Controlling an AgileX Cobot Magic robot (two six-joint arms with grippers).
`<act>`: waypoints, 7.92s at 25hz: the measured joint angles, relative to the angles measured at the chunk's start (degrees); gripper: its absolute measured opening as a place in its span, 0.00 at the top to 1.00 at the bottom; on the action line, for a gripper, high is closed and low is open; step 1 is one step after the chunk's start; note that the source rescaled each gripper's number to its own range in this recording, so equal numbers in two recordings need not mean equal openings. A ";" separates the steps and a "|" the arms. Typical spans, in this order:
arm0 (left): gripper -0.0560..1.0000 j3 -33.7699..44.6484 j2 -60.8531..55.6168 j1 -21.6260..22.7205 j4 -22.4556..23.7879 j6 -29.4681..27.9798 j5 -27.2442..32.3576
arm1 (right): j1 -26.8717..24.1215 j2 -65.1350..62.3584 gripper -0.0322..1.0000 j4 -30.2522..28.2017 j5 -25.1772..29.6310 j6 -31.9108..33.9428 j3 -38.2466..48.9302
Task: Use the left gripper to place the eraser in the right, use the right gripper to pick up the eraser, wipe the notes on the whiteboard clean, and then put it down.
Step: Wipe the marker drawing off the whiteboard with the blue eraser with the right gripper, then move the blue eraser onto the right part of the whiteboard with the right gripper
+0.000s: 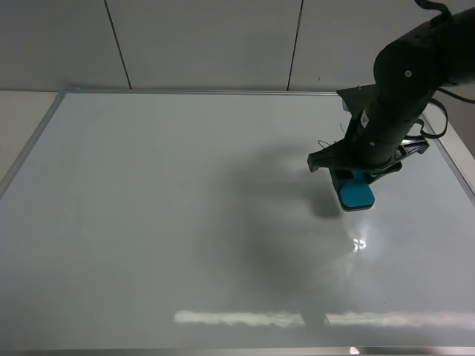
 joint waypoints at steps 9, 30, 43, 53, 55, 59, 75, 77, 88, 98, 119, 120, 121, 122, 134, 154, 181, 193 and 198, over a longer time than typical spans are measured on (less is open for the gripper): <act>0.00 0.00 0.00 0.00 0.00 0.00 0.00 | -0.12 -2.16 0.97 -4.46 2.21 -5.19 0.00; 0.00 0.00 0.00 0.00 -0.06 0.00 0.00 | -18.05 8.04 0.97 9.86 -5.03 -19.46 -7.03; 0.00 0.00 0.00 0.00 -0.06 0.00 0.00 | -18.28 21.05 0.97 13.12 -4.13 -24.52 -19.67; 0.00 0.00 0.00 0.00 -0.01 0.00 0.00 | -23.07 22.37 0.97 16.17 -5.74 -24.88 -20.86; 0.00 0.00 0.00 0.00 -0.01 0.00 0.00 | -25.71 22.37 0.97 16.17 -6.80 -24.88 -20.86; 0.00 0.00 0.00 0.00 -0.01 0.00 0.00 | -29.88 22.47 0.97 16.11 -7.71 -24.88 -20.97; 0.00 0.00 0.00 0.00 -0.01 0.00 0.00 | -8.60 23.74 0.97 23.28 -7.17 -27.23 -23.63; 0.00 0.00 0.00 0.00 -0.01 0.00 0.00 | -8.24 24.20 0.97 21.92 -6.01 -25.75 -24.94; 0.00 0.00 0.00 0.00 -0.01 0.00 0.00 | -17.86 24.56 0.97 17.57 -5.49 -24.89 -26.37; 0.00 0.00 0.00 0.00 -0.01 0.00 0.00 | -25.91 24.56 0.97 18.07 -5.11 -24.98 -26.67; 0.00 0.00 0.00 0.00 -0.01 0.00 0.00 | -11.59 24.98 0.97 17.26 -9.12 -22.67 -26.67; 0.00 0.00 0.00 0.00 -0.01 0.00 0.00 | -12.20 24.98 0.97 16.44 -9.12 -22.04 -26.67; 0.00 0.00 0.00 0.00 -0.01 0.00 0.00 | -13.06 24.98 0.97 15.79 -9.12 -21.87 -26.67; 0.00 0.00 0.00 0.00 -0.01 0.00 0.00 | -14.04 24.98 0.97 15.53 -9.12 -21.87 -26.67; 0.00 0.00 0.00 0.00 -0.01 0.00 0.00 | -24.93 24.98 0.97 15.42 -8.72 -22.10 -26.67; 0.00 0.00 0.00 0.00 -0.01 0.07 0.00 | -6.69 31.01 0.97 15.34 -1.31 -19.11 -36.04; 0.00 0.00 0.00 0.00 -0.07 0.07 0.00 | -19.69 29.00 0.97 28.57 0.35 -37.20 -35.51; 0.00 0.00 0.00 0.00 -0.07 0.14 0.00 | -13.64 25.82 0.97 22.03 0.70 -33.55 -31.66; 0.00 0.00 0.00 0.00 -0.07 0.14 0.00 | -17.17 14.77 0.97 22.23 -5.62 -34.04 -19.20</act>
